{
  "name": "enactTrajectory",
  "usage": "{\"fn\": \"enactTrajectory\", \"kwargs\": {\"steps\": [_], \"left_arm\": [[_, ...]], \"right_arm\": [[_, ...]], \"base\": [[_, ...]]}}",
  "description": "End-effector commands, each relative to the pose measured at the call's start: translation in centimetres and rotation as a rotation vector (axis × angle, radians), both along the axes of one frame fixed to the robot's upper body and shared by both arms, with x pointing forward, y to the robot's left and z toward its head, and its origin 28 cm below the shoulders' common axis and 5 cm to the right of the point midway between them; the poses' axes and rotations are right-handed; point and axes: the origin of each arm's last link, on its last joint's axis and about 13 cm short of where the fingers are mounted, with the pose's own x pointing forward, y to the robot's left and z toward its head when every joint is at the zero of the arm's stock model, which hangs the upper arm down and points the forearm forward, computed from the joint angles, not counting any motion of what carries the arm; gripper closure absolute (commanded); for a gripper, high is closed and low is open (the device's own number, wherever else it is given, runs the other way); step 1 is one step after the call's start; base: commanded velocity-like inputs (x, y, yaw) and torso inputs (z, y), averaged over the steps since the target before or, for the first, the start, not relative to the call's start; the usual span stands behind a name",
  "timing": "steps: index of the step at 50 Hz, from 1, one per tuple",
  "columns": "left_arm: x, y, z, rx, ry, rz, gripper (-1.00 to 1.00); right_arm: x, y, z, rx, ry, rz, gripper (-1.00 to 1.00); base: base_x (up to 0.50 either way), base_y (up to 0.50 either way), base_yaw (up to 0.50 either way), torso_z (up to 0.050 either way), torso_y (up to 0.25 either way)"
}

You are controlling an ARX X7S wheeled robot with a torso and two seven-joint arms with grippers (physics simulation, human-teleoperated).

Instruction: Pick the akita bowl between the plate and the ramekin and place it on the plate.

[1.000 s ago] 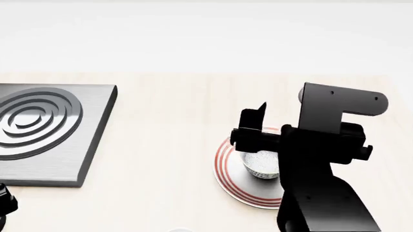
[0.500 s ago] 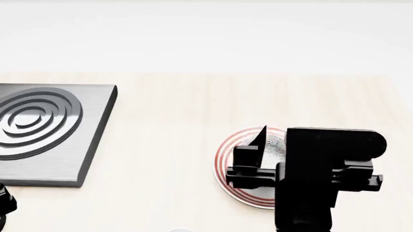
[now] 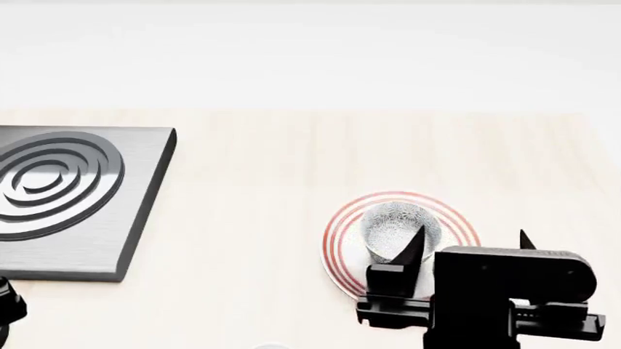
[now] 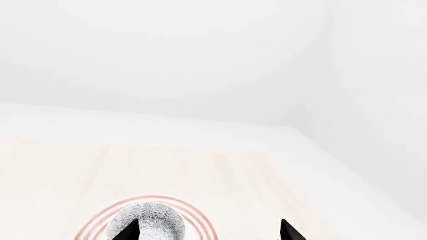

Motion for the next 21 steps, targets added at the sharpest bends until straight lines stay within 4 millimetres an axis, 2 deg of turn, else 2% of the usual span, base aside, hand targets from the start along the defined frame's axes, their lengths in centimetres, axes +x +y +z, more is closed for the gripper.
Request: {"fn": "enactTrajectory", "kwargs": {"steps": [1,13,21], "left_arm": [[-0.4,-0.5,-0.1,-0.027,-0.02,-0.034,-1.0],[-0.8,0.1,0.5,-0.033,-0.036,-0.047,-1.0],[-0.7,0.0,1.2,-0.053,-0.057,-0.06,-1.0]], "right_arm": [[-0.3,-0.6,-0.7,-0.05,-0.017,-0.035,-1.0],[-0.3,-0.6,-1.1,-0.106,-0.026,-0.05,-1.0],[-1.5,0.1,0.2,-0.136,-0.041,-0.058,-1.0]], "base": [[0.0,0.0,0.0,0.0,0.0],[0.0,0.0,0.0,0.0,0.0],[0.0,0.0,0.0,0.0,0.0]]}}
